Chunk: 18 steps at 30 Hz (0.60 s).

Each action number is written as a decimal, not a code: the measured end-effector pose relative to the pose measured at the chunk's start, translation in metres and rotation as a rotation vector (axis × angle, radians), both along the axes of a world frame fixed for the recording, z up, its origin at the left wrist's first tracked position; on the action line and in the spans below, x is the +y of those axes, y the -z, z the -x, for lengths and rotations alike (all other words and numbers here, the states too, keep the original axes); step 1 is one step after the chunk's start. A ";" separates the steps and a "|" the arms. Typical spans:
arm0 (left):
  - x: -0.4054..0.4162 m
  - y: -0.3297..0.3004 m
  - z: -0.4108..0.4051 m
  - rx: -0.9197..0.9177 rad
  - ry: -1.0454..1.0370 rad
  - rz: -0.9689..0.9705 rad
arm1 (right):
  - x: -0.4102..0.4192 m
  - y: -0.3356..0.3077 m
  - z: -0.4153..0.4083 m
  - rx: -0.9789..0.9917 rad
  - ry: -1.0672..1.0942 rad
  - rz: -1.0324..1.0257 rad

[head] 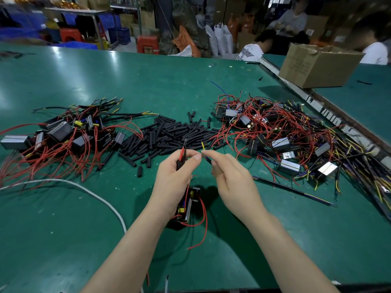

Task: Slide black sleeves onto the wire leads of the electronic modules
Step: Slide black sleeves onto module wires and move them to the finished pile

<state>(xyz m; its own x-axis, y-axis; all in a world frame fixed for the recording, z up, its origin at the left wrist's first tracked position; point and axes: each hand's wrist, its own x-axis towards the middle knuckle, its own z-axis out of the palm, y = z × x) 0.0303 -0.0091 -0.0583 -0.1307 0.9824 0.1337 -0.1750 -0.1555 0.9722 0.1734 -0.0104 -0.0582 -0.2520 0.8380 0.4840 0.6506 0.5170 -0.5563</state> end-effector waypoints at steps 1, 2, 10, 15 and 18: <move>0.000 0.000 0.000 0.006 0.000 -0.004 | 0.000 0.001 0.000 -0.006 0.002 0.018; 0.000 0.001 0.000 0.011 0.002 -0.009 | 0.001 0.001 0.000 -0.007 -0.001 0.032; 0.001 0.003 -0.005 0.054 0.076 -0.004 | 0.005 0.001 -0.002 0.132 0.088 -0.044; 0.001 0.010 -0.006 0.318 0.031 -0.086 | 0.005 0.001 -0.004 0.174 0.155 -0.042; 0.001 0.012 -0.005 0.331 0.045 -0.113 | 0.005 0.000 -0.004 0.182 0.154 -0.040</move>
